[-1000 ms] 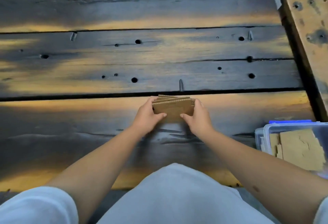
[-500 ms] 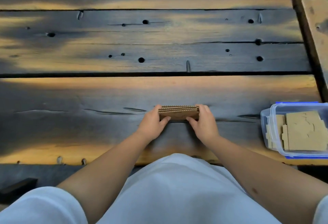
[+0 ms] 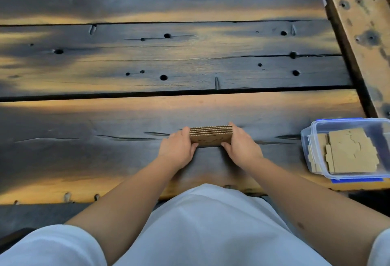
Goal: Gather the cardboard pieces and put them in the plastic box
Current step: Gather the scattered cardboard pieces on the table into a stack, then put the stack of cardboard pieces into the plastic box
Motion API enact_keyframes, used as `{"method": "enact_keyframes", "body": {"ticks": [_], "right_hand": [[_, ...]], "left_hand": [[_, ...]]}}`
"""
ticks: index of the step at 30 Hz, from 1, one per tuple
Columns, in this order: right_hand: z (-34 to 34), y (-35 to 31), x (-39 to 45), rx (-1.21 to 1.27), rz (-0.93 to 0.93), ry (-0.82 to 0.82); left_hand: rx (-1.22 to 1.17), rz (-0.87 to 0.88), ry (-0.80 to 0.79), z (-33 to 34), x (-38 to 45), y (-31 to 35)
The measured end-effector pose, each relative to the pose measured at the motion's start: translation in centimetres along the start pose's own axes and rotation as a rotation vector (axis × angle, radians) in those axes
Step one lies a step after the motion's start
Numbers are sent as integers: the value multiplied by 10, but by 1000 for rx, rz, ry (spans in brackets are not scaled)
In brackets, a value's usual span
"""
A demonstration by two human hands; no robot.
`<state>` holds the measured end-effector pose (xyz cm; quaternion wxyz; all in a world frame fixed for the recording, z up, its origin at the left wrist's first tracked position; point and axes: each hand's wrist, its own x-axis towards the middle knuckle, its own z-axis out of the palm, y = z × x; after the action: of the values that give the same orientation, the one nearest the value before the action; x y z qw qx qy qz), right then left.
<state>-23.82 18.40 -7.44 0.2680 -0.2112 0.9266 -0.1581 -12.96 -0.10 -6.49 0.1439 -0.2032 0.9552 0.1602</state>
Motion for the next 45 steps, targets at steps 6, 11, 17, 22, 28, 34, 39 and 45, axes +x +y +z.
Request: {"method": "enact_keyframes", "body": {"ticks": [6, 11, 17, 22, 28, 34, 39, 45], "right_hand": [[-16, -5, 10, 5, -81, -71], [-33, -4, 8, 196, -80, -74], [-46, -24, -1, 620, -9, -76], [-58, -50, -19, 837, 15, -125], [-73, -74, -34, 837, -46, -105], [-71, -91, -42, 775, -46, -14], [-65, -99, -48, 765, -23, 16], [-57, -101, -56, 778, 29, 41]], "left_hand": [[-101, -13, -107, -10, 8, -3], [-365, 6, -168, -29, 4, -10], [-875, -208, -29, -56, -7, -8], [-1107, -213, 6, -80, -23, -9], [-1102, -184, 33, -104, -40, -15], [-1160, -186, 86, -109, -47, -20], [-1131, -225, 70, -105, -51, -26], [-1012, -205, 80, -101, -52, -31]]}}
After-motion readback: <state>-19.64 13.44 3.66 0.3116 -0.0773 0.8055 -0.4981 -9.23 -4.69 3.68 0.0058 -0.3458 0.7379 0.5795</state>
